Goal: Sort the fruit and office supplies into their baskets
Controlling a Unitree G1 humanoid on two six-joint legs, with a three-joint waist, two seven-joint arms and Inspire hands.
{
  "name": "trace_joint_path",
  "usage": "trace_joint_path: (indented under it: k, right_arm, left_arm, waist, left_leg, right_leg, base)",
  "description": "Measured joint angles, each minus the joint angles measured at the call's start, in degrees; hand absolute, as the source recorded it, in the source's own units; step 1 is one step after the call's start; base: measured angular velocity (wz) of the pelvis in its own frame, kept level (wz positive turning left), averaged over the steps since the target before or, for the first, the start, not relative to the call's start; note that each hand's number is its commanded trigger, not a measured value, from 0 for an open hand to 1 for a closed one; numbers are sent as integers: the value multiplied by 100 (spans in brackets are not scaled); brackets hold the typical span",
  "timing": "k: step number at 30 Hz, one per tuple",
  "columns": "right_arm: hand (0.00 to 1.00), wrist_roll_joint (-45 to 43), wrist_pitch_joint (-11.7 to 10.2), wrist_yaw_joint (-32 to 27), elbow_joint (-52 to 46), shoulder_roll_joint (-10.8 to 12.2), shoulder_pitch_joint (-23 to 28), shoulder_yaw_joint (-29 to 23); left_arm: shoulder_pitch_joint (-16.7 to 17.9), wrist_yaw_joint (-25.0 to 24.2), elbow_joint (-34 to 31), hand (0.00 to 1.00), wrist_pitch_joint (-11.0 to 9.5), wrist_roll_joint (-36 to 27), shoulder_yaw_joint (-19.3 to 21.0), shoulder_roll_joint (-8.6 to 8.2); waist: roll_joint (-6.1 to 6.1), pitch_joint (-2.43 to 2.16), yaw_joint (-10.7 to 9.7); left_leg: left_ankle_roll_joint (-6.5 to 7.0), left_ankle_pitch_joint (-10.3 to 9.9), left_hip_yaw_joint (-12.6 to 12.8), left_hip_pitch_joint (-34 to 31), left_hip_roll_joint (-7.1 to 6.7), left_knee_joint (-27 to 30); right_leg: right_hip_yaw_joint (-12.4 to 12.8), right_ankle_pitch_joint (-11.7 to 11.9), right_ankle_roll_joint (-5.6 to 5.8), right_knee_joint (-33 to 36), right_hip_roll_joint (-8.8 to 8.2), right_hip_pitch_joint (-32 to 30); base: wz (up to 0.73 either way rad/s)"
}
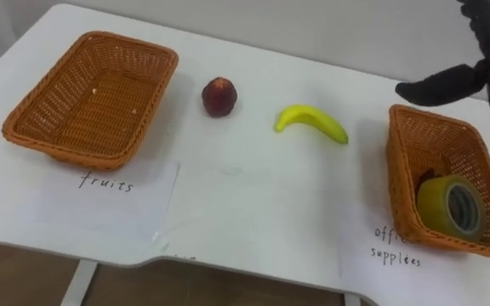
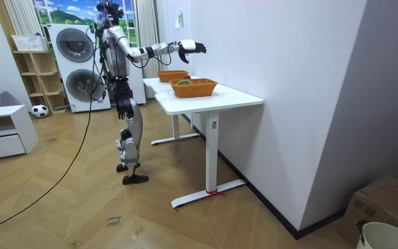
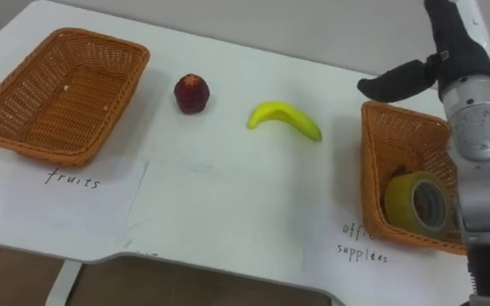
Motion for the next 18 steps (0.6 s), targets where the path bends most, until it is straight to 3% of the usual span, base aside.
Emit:
trace_joint_path:
  k: [6, 14, 18]
  right_arm:
    - [0, -295, 26, 182, 47, -2, 0, 61]
    - [0, -651, 18, 220, 106, -3, -16, 689]
    - [0, -707, 17, 207, 107, -3, -50, 925]
  left_arm:
    - [-3, 0, -7, 0, 69, 102, -22, 19]
    - [-164, 30, 51, 0, 94, 78, -242, 76]
    - [-177, 13, 60, 0, 122, 82, -344, 98]
  waist:
    - [29, 20, 132]
    - [32, 19, 298]
    - [69, 43, 309]
  left_leg:
    - [1, 0, -58, -55, -53, 2]
    - [3, 2, -16, -167, -52, 15]
    - [3, 2, -26, -206, -51, 25]
  right_leg:
    - [-92, -5, 7, -18, -17, 0]
    - [-97, -2, 5, 10, 14, -163]
    - [-101, -2, 5, 3, 15, -188]
  base:
    - [5]
    - [-2]
    - [0]
